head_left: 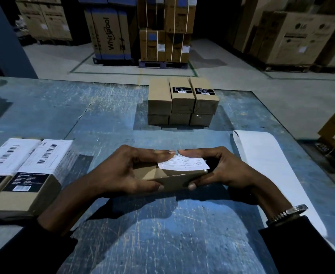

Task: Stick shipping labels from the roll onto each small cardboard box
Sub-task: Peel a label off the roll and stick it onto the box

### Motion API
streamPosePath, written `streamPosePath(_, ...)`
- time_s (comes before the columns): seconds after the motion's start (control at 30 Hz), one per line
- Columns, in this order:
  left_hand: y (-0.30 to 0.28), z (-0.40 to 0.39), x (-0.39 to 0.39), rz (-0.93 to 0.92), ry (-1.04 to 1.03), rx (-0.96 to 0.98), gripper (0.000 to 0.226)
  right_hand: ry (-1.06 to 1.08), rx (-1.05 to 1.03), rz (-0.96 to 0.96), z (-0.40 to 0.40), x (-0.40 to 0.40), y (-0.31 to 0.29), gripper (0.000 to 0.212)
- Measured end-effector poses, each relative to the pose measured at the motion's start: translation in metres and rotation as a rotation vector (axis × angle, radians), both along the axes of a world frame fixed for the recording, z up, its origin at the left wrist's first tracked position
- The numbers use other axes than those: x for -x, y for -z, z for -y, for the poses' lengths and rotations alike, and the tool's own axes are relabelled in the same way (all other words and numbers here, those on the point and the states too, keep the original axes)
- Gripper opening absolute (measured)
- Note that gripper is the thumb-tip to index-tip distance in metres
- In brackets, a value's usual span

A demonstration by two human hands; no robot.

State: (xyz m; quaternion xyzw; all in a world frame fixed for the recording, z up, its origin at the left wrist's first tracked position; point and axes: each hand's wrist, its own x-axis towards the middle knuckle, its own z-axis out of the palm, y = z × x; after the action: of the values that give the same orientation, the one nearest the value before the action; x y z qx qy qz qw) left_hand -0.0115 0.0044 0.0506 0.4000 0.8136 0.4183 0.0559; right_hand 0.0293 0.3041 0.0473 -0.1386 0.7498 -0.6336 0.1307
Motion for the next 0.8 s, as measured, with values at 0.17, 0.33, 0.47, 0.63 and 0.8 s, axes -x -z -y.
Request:
streamPosePath(0.17, 0.0006, 0.0, 0.0003, 0.026, 0.041, -0.017, 0.066, -0.015, -0.021, 0.005, -0.0003, 0.0004, 0.0003, 0.074)
streamPosePath(0.33, 0.0021, 0.0013, 0.0011, 0.031, 0.058, -0.016, 0.057, -0.026, -0.024, 0.026, -0.0015, 0.0005, 0.002, 0.062)
streamPosePath(0.47, 0.0048, 0.0003, 0.0014, 0.03, 0.064, -0.024, 0.054, -0.055, -0.026, 0.009, -0.0006, 0.0001, 0.0004, 0.049)
streamPosePath(0.63, 0.0059, -0.0002, 0.0022, 0.049, 0.044, -0.055, 0.055, -0.029, 0.008, 0.03, -0.0009, -0.0036, -0.001, 0.089)
streamPosePath(0.8, 0.0053, 0.0006, 0.0031, -0.057, -0.019, -0.087, 0.055, -0.025, -0.091, -0.047, 0.0035, -0.0047, -0.0047, 0.087)
